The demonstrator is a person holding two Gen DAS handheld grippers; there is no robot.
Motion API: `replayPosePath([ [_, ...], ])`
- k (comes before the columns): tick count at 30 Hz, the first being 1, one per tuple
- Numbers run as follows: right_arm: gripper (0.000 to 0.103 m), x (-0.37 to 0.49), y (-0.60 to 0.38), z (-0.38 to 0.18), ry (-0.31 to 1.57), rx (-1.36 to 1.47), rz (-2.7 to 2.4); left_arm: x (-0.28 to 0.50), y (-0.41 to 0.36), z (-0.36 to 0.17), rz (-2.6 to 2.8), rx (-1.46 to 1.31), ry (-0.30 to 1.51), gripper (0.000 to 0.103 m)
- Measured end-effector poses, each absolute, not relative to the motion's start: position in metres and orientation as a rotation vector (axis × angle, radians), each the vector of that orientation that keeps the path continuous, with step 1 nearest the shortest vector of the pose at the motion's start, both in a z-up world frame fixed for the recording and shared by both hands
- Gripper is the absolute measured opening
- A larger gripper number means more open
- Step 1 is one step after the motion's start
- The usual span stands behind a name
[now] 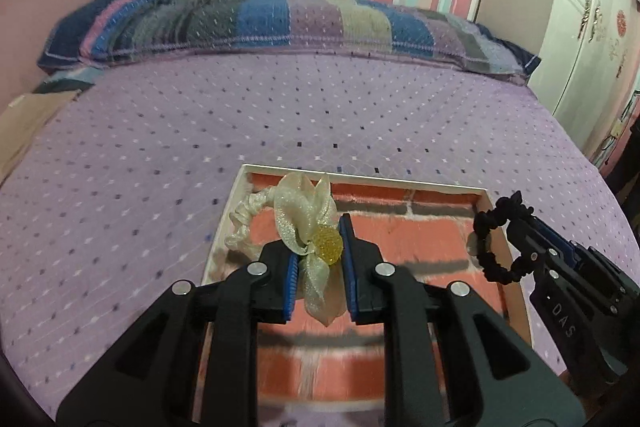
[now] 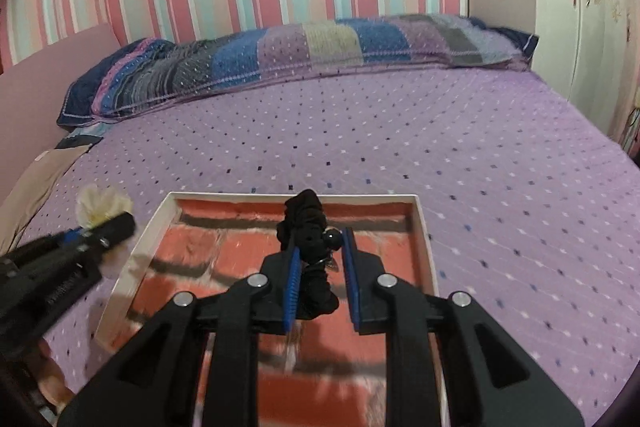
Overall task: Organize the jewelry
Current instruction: 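Carry both items into the white tray and open both tools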
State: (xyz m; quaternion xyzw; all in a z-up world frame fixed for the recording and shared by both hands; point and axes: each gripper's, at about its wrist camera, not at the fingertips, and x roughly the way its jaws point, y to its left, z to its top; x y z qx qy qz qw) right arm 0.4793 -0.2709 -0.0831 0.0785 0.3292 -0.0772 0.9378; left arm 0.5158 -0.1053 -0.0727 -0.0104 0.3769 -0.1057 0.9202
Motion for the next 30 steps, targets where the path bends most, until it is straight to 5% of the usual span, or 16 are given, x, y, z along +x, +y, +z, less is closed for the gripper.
replayPosePath([
  [21,0.023,0.589,-0.309,-0.157,0.953,0.137,-0.235,0.639,-0.128,-0.174,-0.134,0.047,1.046,0.019],
  [25,0.025,0.59,-0.307,-0.161,0.984,0.119,-0.25,0.643,-0.129,-0.176,-0.102,0.06,1.055,0.036],
  [28,0.049,0.587,-0.309,-0.16,0.998,0.121,-0.261,0.645,-0.125,-0.173,-0.067,0.063,1.06,0.06],
  [30,0.066,0.579,-0.31,-0.148,0.971,0.117,-0.262,0.638,-0.121,-0.164,-0.066,0.051,1.045,0.066],
])
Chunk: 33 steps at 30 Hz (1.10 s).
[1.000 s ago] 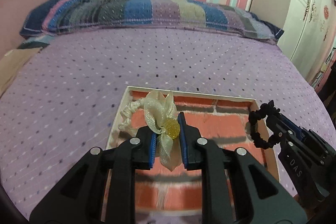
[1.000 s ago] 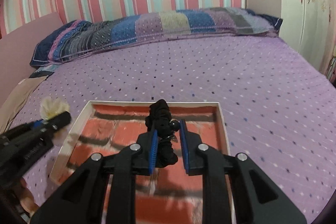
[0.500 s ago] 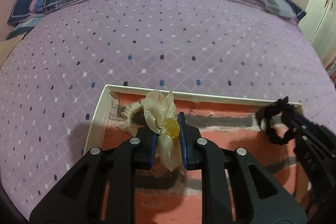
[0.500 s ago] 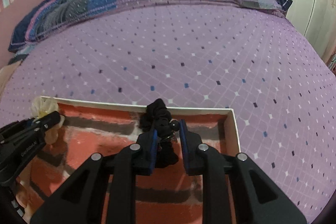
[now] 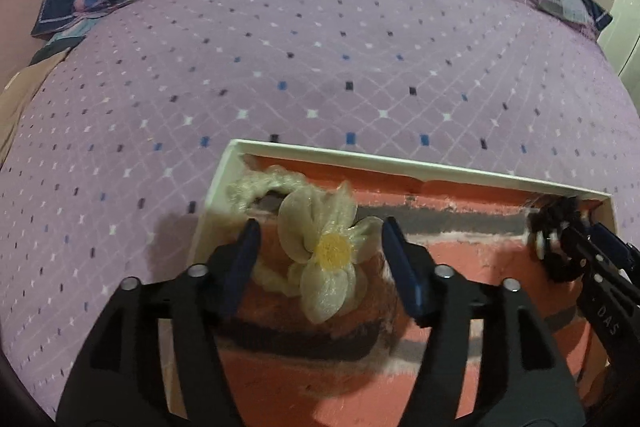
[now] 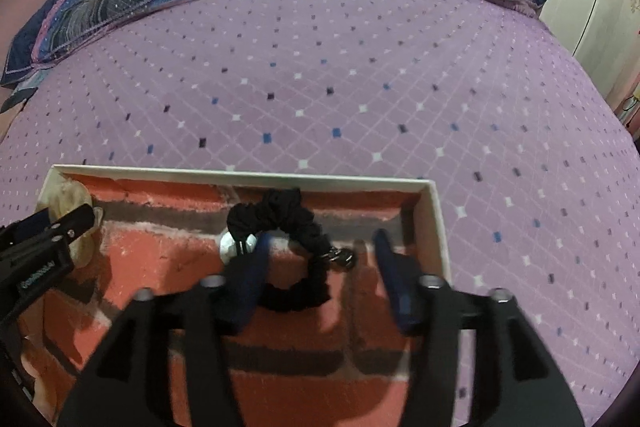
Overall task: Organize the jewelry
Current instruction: 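Carry both items into the white tray and open both tools, then grasp the wooden bead bracelet with left tool while right tool grasps black leather bracelet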
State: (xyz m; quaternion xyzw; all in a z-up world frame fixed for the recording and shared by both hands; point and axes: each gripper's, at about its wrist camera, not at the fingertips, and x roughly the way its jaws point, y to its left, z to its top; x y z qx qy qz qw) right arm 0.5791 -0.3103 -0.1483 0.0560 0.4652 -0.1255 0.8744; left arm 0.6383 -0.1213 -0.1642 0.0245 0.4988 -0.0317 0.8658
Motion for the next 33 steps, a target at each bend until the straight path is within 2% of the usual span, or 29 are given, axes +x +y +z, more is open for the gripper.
replayPosePath([
  [1,0.069,0.574,-0.311,-0.142,0.95,0.119,-0.261,0.633,-0.118,-0.156,-0.073,0.048,1.031,0.07],
  [3,0.081,0.552,-0.314,-0.118,0.881,0.156,-0.246,0.619,-0.114,-0.137,-0.075,0.049,0.991,0.077],
  [6,0.09,0.509,-0.314,-0.086,0.766,0.167,-0.256,0.58,-0.097,-0.093,-0.101,0.029,0.882,0.089],
  [9,0.091,0.454,-0.301,-0.059,0.675,0.152,-0.268,0.539,-0.079,-0.057,-0.081,0.031,0.791,0.1],
  [12,0.096,0.409,-0.284,-0.047,0.62,0.146,-0.263,0.488,-0.058,-0.027,-0.09,0.007,0.705,0.1],
  [17,0.096,0.336,-0.247,-0.048,0.557,0.152,-0.222,0.399,-0.022,-0.012,-0.066,0.002,0.61,0.1],
  [25,0.096,0.281,-0.196,-0.082,0.547,0.078,-0.19,0.309,0.009,-0.045,-0.046,0.001,0.584,0.1],
  [33,0.096,0.273,-0.175,-0.116,0.597,0.07,-0.18,0.292,0.011,-0.09,-0.096,-0.01,0.646,0.1],
])
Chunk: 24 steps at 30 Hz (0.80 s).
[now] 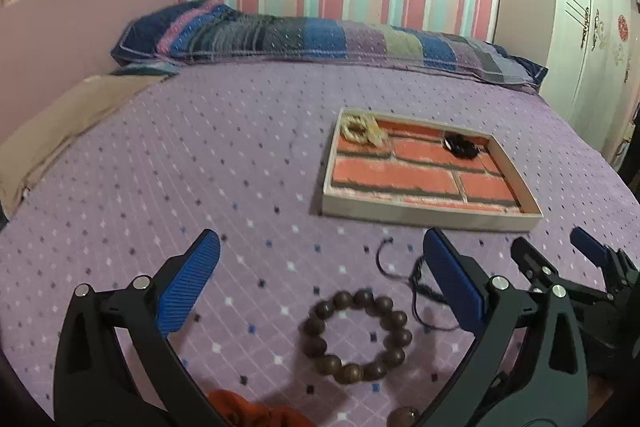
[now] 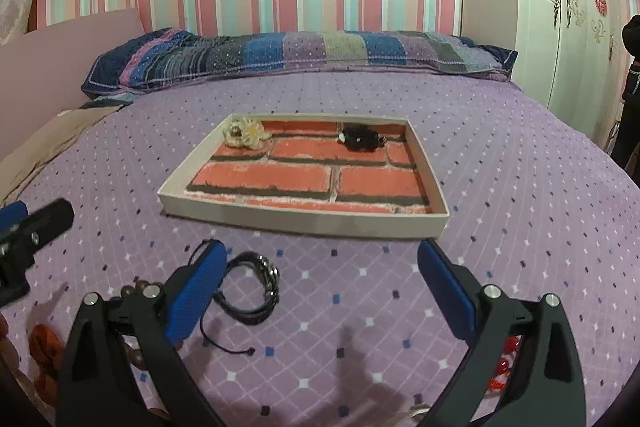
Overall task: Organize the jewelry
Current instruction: 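Grasp the wooden bead bracelet with left tool while right tool grasps black leather bracelet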
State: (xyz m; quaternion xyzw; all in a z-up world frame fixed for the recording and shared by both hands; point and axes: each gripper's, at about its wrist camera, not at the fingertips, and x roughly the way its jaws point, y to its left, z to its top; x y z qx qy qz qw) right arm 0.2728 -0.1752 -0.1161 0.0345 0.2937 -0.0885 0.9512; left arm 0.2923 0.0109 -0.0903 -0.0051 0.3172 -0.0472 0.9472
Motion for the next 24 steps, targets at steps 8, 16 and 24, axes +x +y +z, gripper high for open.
replayPosePath([
  [8,0.096,0.284,-0.173,-0.146,0.672,0.121,-0.169,0.295,0.015,-0.132,-0.086,-0.007,0.711,0.1],
  [16,0.085,0.292,-0.169,-0.155,0.709,0.083,-0.168,0.301,0.012,-0.145,-0.09,0.016,0.747,0.1],
  [24,0.074,0.315,-0.173,-0.174,0.802,0.107,-0.129,0.312,0.013,-0.167,-0.097,0.014,0.829,0.098],
])
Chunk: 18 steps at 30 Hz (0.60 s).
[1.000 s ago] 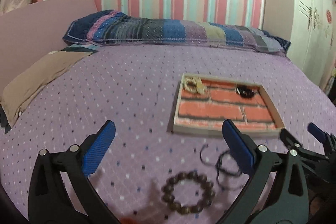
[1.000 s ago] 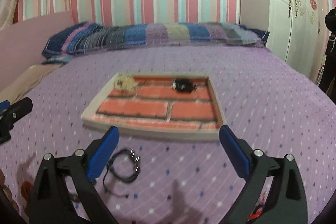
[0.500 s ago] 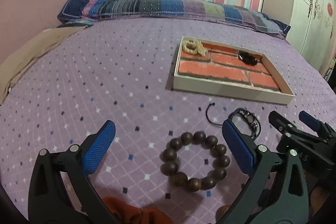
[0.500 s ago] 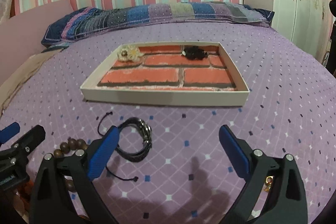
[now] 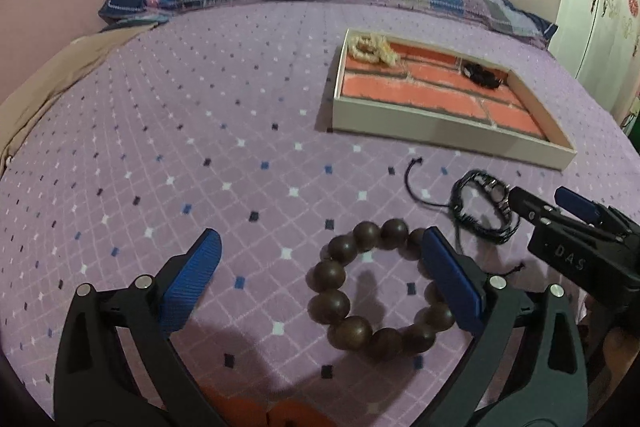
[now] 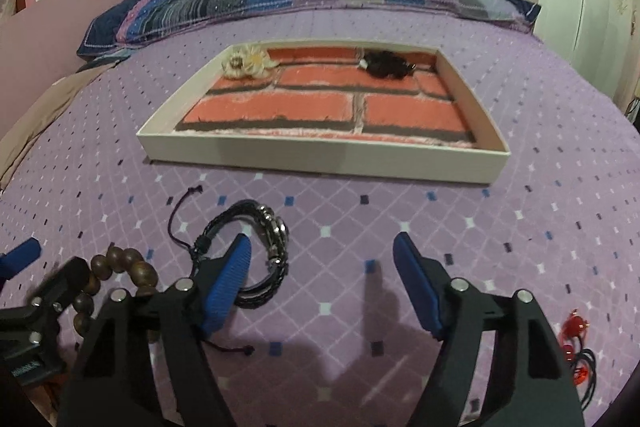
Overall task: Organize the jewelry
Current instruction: 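Grasp the wooden bead bracelet with left tool while right tool grasps black leather bracelet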
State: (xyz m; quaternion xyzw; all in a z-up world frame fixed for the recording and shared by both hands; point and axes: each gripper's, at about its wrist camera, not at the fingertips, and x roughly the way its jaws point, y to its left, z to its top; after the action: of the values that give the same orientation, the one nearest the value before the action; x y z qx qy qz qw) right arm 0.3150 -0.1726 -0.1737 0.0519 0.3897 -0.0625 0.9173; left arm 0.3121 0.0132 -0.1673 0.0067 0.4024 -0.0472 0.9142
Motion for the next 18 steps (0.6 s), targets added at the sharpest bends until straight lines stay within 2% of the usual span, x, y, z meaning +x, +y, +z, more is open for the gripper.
replayPosePath([
  [3,0.074,0.32,-0.167,-0.181,0.834,0.09,-0.123,0.317,0.011,-0.177,-0.098,0.019,0.869,0.091],
  [6,0.061,0.326,-0.168,-0.189,0.869,0.098,-0.125,0.322,0.01,-0.186,-0.108,0.016,0.914,0.082],
  [10,0.06,0.33,-0.17,-0.192,0.886,0.102,-0.132,0.327,0.01,-0.193,-0.106,0.018,0.947,0.072],
  [12,0.057,0.33,-0.168,-0.192,0.887,0.088,-0.134,0.328,0.008,-0.195,-0.098,0.029,0.951,0.071],
  [18,0.04,0.331,-0.162,-0.193,0.893,0.047,-0.13,0.329,0.002,-0.198,-0.089,0.063,0.949,0.044],
])
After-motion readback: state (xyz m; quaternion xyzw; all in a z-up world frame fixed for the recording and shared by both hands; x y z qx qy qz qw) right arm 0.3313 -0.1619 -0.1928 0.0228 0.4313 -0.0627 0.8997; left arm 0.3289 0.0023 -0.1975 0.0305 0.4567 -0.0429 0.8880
